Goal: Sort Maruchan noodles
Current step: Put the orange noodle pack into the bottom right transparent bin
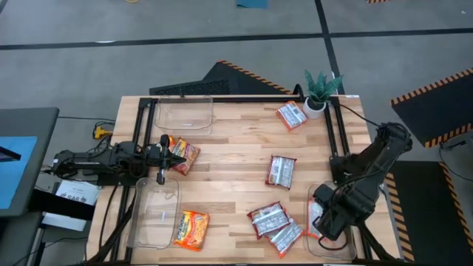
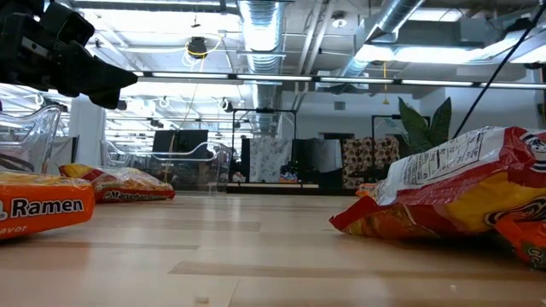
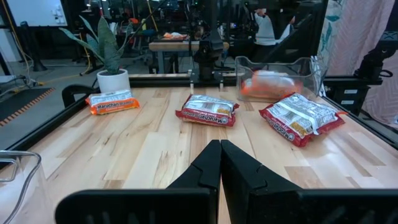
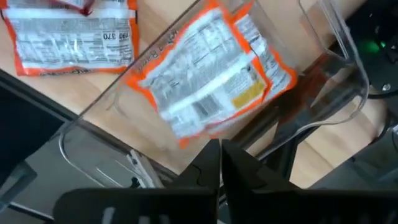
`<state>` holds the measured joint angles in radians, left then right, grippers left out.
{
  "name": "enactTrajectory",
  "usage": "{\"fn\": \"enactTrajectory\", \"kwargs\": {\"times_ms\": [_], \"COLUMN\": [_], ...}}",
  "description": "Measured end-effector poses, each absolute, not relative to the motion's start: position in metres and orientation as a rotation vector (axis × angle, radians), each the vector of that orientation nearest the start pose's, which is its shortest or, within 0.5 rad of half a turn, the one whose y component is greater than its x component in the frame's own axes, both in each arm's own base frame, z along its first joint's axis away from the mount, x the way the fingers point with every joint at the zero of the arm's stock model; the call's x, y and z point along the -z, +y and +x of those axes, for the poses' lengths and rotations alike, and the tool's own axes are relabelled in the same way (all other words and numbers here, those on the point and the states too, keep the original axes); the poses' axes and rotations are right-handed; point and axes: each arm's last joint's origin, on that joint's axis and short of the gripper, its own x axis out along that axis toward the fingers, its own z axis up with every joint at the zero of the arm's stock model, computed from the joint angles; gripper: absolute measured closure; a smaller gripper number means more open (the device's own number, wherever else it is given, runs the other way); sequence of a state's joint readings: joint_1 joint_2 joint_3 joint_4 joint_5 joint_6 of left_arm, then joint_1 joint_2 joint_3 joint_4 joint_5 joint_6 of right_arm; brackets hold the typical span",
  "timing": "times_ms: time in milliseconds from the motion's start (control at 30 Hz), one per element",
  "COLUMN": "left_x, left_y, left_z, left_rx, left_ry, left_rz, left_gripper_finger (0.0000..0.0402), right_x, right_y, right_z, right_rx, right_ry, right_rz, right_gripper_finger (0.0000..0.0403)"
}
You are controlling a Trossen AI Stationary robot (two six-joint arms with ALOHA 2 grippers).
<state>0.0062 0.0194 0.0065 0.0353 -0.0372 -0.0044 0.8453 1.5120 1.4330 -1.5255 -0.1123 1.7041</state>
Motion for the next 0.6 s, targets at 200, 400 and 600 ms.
{"fn": "enactTrajectory", "kwargs": {"times_ms": [200,400,600], "left_x": [-0.168,-0.168,-0.168], "left_y": [0.002,0.002,0.002], "left_z": [0.098,0.098,0.098], "left_rx": [-0.043,-0.043,-0.043], "left_ry": [-0.023,-0.023,-0.023], "left_rz": [-0.005,-0.005,-0.005], "left_gripper_finger": [0.0401,0.0401,0.0401], "right_x": [-0.313,-0.318,-0.32], "right_y": [0.175,0.147,0.106], "right_z": [0.17,0.189,0.219], "right_rx": [0.753,0.783,0.911], "right_ry": [1.576,1.29,1.003], "right_rz": [0.695,0.574,0.369], "right_gripper_finger": [0.0363,0.0342,0.0253]}}
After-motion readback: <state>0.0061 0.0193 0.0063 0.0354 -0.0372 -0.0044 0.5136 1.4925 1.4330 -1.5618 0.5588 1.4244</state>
